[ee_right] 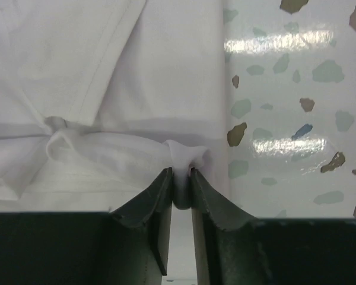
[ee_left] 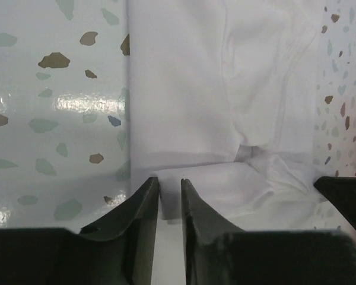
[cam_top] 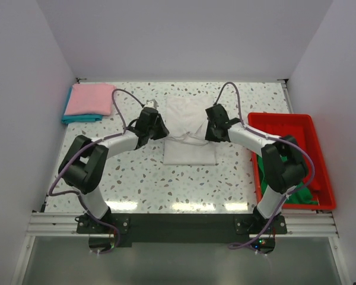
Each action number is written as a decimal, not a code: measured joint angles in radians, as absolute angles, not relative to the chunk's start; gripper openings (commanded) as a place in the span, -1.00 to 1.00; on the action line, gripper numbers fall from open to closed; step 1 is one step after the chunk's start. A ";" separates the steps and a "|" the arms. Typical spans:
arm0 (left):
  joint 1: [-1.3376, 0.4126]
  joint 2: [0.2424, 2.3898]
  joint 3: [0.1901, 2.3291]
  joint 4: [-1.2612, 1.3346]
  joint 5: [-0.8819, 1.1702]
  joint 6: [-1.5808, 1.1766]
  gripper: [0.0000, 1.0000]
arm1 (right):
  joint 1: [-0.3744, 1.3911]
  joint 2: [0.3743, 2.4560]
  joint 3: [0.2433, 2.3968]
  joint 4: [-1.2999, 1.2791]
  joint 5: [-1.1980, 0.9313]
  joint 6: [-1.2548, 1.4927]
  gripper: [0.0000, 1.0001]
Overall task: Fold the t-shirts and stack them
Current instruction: Fold the tshirt
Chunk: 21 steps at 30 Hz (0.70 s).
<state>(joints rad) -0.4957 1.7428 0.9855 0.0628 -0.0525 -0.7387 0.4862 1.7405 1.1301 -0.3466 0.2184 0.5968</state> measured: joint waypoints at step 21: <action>-0.642 1.597 0.943 0.020 -0.112 -0.688 -0.98 | 0.576 1.557 1.023 -0.334 0.165 0.584 -0.64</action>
<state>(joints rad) -0.6422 1.5967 0.9432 0.0204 -0.1116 -0.6884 0.5762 1.5570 1.0225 -0.3340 0.1646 0.5842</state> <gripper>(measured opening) 0.034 0.195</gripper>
